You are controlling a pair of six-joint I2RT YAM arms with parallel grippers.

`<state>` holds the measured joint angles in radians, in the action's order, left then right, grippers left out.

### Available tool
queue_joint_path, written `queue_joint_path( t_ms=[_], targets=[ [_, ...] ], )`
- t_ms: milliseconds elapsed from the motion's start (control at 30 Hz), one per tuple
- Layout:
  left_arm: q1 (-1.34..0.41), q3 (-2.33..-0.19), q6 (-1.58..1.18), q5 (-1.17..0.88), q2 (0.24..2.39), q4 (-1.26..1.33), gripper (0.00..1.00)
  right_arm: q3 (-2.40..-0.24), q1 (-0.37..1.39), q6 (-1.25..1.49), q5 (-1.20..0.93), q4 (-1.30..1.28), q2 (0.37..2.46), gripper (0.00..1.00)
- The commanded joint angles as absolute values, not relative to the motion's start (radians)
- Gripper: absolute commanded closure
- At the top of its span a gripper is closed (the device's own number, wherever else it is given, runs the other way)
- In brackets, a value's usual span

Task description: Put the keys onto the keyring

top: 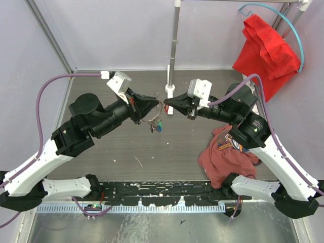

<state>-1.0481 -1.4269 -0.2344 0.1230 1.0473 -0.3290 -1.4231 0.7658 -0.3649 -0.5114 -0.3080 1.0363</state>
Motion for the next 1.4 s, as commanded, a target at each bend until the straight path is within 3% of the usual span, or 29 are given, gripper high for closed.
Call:
queue_joint_path(
  t_ms=[0, 1367],
  targets=[
    [-1.051, -1.437, -0.257, 0.132, 1.040, -0.262, 1.00, -1.459, 0.767, -0.354, -0.532, -0.230, 1.028, 0.99],
    [-1.052, -1.456, -0.261, 0.099, 1.074, -0.265, 1.00, -1.472, 0.776, -0.334, -0.528, -0.173, 1.074, 0.99]
  ],
)
